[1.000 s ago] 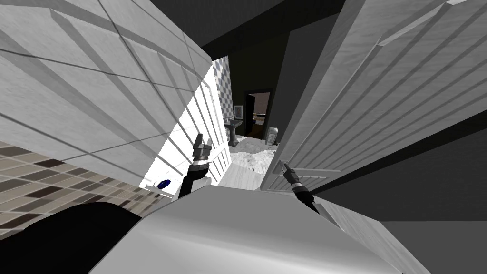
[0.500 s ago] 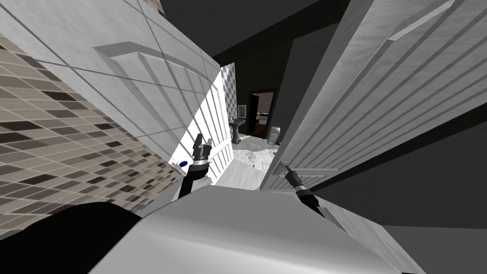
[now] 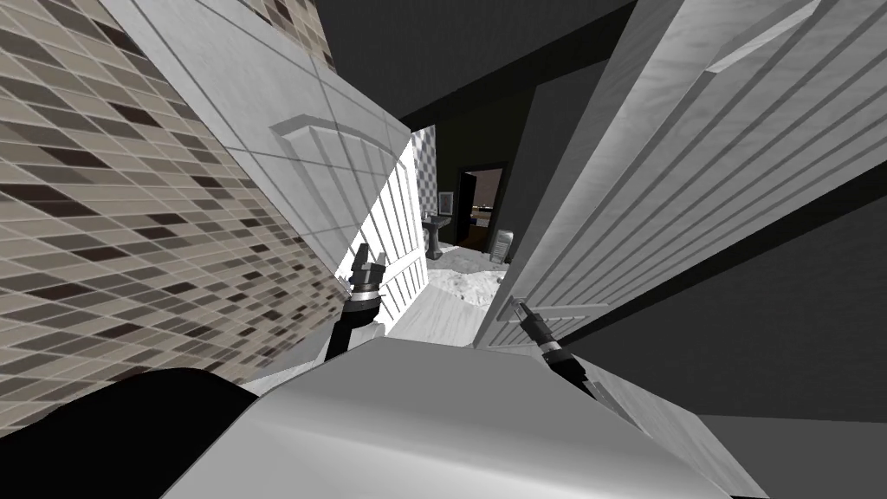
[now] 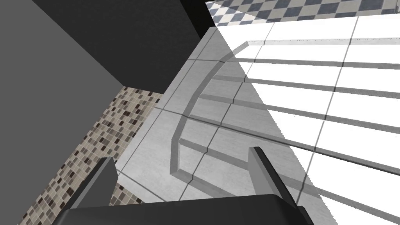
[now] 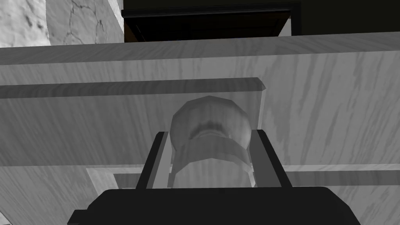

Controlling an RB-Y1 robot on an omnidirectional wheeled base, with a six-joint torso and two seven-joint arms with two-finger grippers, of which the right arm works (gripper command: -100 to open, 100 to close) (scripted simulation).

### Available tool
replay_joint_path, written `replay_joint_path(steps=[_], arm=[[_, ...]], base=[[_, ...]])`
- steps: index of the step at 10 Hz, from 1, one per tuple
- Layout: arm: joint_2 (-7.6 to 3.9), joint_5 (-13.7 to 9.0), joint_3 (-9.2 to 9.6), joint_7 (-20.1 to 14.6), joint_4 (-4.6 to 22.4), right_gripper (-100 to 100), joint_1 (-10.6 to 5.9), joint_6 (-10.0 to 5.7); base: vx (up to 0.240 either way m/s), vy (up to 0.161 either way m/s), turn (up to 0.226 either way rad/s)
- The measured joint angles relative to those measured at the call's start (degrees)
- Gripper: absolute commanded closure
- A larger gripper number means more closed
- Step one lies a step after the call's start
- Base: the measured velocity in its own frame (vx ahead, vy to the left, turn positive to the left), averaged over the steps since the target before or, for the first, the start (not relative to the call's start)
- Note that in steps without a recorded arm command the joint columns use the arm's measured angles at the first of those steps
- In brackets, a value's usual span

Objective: Pull the door open

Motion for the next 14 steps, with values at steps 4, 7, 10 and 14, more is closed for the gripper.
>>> replay_joint_path(steps=[4,7,10,14], arm=[[-1.90,0.39,0.03,-1.45,1.42,100,0.23,-3.32],[-2.47,0.63,0.14,-1.87,2.30,100,0.56,-4.50],[-3.30,0.77,0.04,-2.47,3.17,100,0.11,-6.13],[-4.51,1.09,0.17,-3.29,4.87,100,-0.32,-8.76]], base=[[-0.241,-0.106,0.141],[-0.163,-0.066,0.098],[-0.187,-0.107,0.138],[-0.208,-0.107,0.123]])
